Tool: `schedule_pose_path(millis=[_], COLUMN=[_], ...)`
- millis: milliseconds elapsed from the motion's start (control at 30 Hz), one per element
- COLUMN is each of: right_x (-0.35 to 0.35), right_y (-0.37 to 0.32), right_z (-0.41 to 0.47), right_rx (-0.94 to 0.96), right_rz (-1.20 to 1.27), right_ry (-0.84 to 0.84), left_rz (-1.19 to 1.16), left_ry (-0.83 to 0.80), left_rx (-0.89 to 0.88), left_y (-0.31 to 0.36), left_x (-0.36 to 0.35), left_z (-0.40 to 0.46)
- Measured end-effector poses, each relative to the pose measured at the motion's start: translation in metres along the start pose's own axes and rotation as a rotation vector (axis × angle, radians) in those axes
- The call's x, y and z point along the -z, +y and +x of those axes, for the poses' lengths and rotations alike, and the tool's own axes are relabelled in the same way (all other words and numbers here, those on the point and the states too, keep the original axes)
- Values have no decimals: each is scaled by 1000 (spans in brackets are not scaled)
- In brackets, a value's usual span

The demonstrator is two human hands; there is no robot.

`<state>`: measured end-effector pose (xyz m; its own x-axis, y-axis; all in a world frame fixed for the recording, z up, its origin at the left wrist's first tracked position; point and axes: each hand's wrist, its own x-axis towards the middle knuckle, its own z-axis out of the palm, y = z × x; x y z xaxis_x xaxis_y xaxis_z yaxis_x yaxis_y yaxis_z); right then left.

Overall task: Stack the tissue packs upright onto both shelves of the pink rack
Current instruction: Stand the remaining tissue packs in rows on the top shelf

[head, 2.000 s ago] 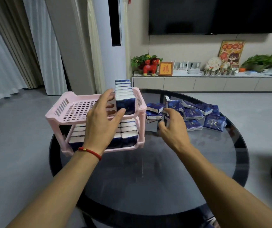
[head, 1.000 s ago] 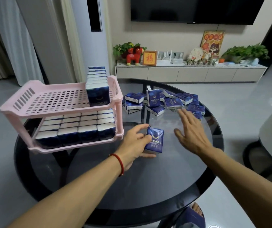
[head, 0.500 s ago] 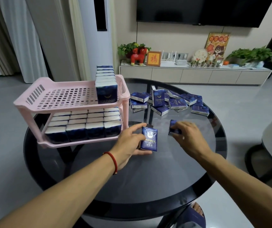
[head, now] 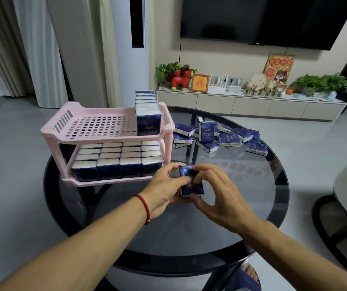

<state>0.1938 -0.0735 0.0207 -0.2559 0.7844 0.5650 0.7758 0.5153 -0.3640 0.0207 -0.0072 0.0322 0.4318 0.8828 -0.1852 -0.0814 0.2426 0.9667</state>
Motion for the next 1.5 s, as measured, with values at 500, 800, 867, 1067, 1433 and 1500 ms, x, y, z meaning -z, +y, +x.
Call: schedule_pose_path(millis=[500, 800, 867, 1067, 1433, 1500], right_x=[-17, -9, -7, -5, -45, -49], right_y=[-13, -46, -59, -76, -58, -53], right_z=[20, 47, 52, 79, 114, 115], right_rx=[-312, -190, -183, -239, -677, -695], right_rz=[326, 349, 372, 401, 284, 220], right_ry=[-137, -71, -18, 237, 32, 6], left_rz=[819, 926, 909, 879, 1055, 1013], left_ry=[-17, 188, 211, 207, 385, 373], left_rx=[-337, -617, -610, -580, -381, -290], left_y=[-5, 24, 34, 91, 196, 194], left_x=[44, 59, 67, 91, 126, 130], left_z=[-25, -54, -64, -94, -12, 16])
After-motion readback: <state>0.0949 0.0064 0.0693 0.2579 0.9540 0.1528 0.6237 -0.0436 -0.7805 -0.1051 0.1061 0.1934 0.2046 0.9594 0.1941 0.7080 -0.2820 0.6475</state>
